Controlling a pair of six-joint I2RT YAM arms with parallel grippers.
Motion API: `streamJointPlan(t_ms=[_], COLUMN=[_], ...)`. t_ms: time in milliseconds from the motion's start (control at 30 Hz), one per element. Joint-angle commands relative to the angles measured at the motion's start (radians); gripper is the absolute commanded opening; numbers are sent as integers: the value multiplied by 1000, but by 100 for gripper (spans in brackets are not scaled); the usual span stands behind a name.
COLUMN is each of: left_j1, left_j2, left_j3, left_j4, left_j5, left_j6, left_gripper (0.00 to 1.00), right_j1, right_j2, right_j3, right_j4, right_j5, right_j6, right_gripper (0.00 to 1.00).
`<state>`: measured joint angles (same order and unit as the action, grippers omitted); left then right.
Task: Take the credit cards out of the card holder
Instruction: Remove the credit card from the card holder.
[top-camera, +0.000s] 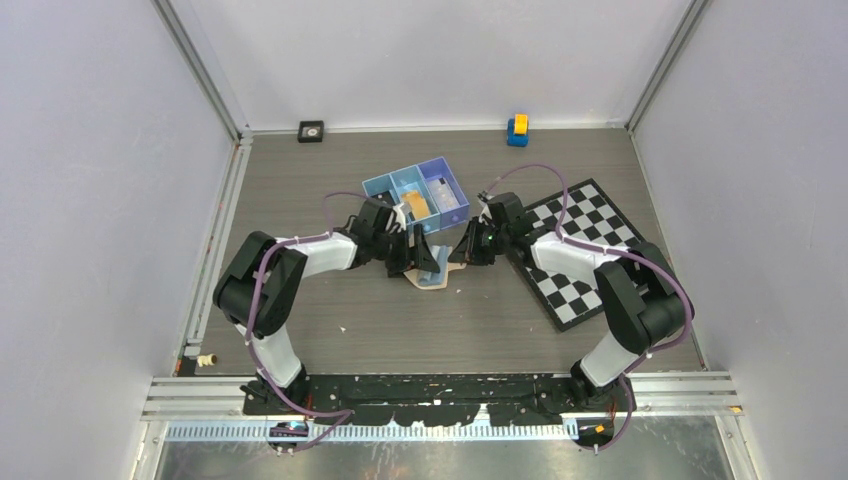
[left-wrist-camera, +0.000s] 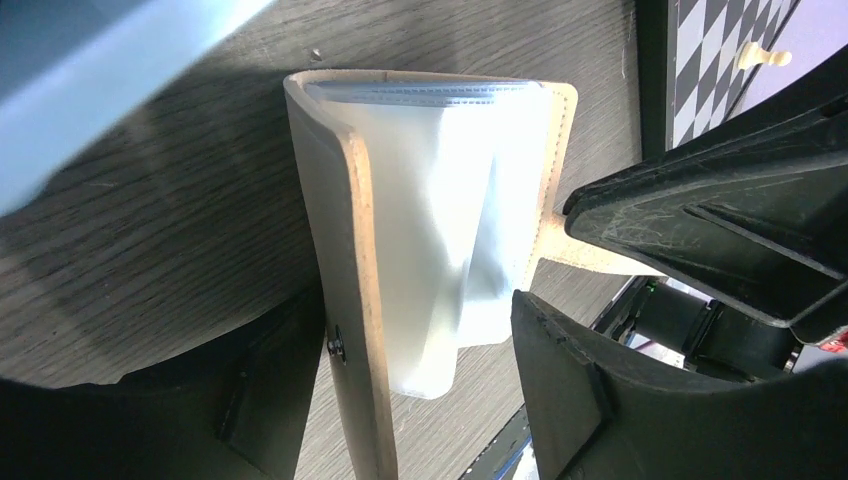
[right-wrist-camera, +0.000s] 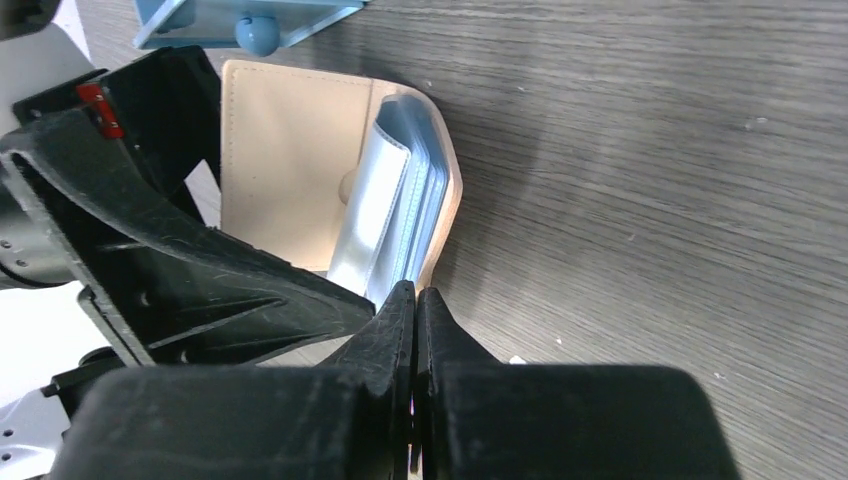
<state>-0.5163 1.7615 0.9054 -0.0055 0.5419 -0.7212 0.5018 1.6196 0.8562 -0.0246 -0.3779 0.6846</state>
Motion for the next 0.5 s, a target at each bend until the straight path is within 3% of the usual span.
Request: streamJointPlan(t_ms=[0,467], left_j1=[-17,-23], left_j2=[-20,18], left_j3=[19,48], left_j4=[8,-45], left_j5=[5,11], left_j6=[26,38], left_gripper=[70,74], right_j1=[6,20], right_j2=[-39,-38], right_j3=[1,6], right_j4=[71,71], right_j5=[-61,-68], right_j6=[4,-5], right_gripper=[1,1])
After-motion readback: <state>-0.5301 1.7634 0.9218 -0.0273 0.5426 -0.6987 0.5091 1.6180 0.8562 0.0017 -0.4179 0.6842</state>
